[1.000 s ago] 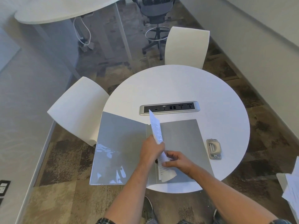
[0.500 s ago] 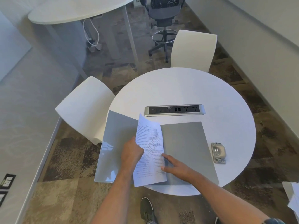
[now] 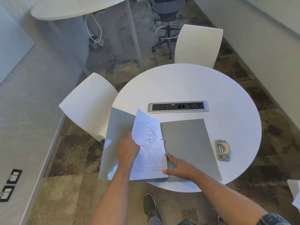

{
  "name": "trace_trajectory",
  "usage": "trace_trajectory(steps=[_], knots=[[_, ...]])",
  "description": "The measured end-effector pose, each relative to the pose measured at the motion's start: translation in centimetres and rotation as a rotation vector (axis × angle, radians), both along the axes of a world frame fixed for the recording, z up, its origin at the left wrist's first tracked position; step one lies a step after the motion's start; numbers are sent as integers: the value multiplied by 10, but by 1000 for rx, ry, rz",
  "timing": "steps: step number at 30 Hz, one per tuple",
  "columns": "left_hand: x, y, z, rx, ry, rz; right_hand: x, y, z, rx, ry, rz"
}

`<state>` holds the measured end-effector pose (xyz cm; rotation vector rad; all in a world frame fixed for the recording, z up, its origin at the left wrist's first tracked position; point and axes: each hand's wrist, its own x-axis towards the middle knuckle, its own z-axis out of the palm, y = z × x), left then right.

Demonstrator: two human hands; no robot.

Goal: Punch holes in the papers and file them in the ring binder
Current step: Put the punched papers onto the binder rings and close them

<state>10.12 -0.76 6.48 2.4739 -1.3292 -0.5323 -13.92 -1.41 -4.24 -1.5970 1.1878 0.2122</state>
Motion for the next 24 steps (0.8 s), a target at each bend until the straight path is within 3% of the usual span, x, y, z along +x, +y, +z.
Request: trace_trajectory(steps=[12, 24], knots=[[20, 4, -21, 40, -141, -11, 11, 5, 6, -265, 235, 297], [15, 15, -35, -20, -7, 57, 31, 1, 13, -449, 531, 606]])
